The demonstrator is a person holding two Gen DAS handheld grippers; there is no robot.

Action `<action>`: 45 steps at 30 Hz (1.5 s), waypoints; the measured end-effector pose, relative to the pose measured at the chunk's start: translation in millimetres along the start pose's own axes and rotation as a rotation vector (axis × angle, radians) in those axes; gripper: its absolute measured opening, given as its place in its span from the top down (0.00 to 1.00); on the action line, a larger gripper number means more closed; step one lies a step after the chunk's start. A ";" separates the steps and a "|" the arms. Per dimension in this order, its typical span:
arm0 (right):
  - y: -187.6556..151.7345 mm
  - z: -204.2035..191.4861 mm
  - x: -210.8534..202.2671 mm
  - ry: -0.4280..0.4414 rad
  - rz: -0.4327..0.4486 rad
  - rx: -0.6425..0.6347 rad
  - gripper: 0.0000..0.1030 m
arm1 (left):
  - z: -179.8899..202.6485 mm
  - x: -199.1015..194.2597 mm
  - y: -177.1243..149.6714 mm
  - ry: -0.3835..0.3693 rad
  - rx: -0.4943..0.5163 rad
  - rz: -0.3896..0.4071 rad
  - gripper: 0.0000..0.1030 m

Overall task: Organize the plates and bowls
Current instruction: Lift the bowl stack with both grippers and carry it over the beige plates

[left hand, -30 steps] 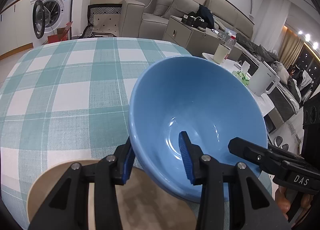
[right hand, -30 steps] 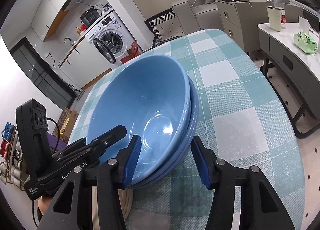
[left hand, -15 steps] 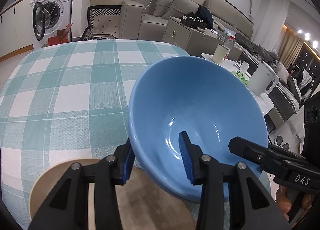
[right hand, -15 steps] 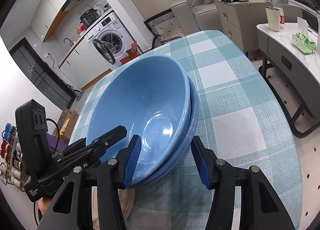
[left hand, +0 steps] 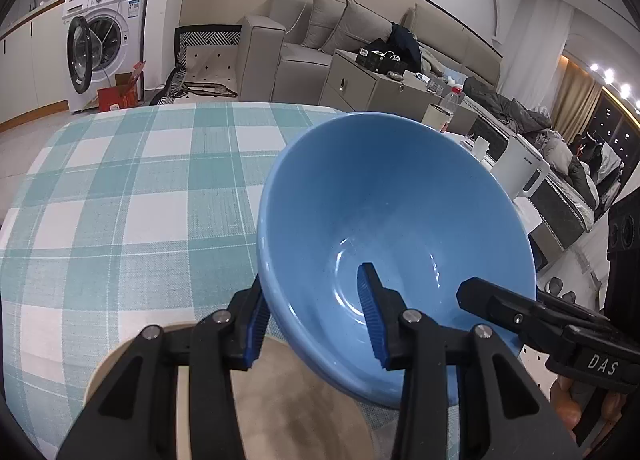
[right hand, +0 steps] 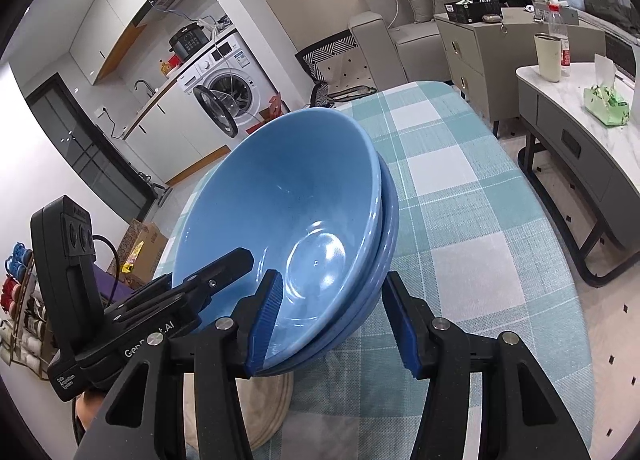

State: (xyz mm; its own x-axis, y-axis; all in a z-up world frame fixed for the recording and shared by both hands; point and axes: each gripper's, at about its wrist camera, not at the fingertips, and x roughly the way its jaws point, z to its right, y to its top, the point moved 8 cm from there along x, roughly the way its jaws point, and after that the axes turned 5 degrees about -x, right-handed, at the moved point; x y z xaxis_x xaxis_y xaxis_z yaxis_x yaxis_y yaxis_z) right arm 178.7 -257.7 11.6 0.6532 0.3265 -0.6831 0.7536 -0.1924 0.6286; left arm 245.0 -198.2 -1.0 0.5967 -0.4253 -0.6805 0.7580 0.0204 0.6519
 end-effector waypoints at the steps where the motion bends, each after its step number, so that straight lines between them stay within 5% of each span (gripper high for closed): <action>1: 0.8 -1.4 -1.9 0.001 0.003 -0.001 0.49 | 0.5 -1.7 0.7 0.002 0.001 0.001 0.60; 25: 10.7 -33.8 -53.9 0.012 0.085 -0.032 0.49 | 17.2 -53.3 17.8 0.037 0.033 0.048 0.60; 45: 8.2 -80.7 -60.5 0.043 0.084 -0.105 0.49 | -7.3 -96.1 12.4 0.089 0.019 0.089 0.60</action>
State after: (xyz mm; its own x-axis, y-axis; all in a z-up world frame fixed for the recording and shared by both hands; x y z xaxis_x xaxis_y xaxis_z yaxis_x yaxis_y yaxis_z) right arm 139.3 -204.3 88.1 0.7080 0.3531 -0.6117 0.6834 -0.1237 0.7195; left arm 199.0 -150.4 70.1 0.6830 -0.3403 -0.6463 0.6964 0.0366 0.7167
